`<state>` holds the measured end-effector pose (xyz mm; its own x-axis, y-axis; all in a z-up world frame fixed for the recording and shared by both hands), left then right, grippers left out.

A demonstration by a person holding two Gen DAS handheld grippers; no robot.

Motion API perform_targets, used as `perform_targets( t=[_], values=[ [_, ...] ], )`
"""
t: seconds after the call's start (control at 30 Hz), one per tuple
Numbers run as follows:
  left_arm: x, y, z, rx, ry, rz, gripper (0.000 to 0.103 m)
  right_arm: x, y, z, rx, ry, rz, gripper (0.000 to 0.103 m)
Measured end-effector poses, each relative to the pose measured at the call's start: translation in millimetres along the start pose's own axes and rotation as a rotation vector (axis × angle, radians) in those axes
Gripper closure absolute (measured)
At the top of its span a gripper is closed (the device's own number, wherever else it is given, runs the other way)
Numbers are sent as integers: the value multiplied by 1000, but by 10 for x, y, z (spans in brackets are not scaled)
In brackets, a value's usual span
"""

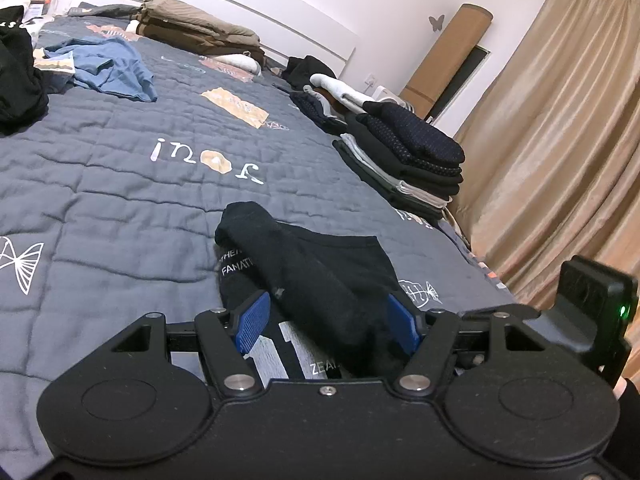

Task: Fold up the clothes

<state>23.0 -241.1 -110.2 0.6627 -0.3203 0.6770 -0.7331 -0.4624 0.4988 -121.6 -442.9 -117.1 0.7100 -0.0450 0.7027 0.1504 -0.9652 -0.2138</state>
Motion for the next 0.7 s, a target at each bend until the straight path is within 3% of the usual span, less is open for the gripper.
perform_targets(
  t=[0.17, 0.27, 0.43, 0.6, 0.67, 0.7],
  values=[
    [0, -7, -5, 2, 7, -9, 39, 43, 276, -184, -44, 95, 114, 98],
    [-1, -15, -5, 5, 8, -13, 39, 23, 541, -279, -118, 144, 224, 99],
    [-3, -21, -1, 5, 6, -14, 39, -114, 959, -281, -241, 137, 399, 98],
    [-6, -15, -7, 6, 4, -10, 39, -192, 1130, -238, -154, 127, 479, 93],
    [-6, -16, -9, 4, 5, -12, 39, -187, 1183, -295, -91, 149, 514, 81],
    [-9, -15, -6, 4, 4, -12, 39, -170, 1217, -310, -63, 175, 530, 66]
  ],
)
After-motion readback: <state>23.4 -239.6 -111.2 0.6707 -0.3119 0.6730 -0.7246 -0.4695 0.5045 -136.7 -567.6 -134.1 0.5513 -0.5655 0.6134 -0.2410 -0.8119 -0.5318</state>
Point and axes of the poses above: each gripper's, at about its wrist camera, not at the fingertips, and z roughly the way its jaws point, y to its right, x to its top, the point moved 4 cm from there along z, roughly the way its jaws point, and after that the axes turned 7 degrees about -y, right-handed, at the moved point
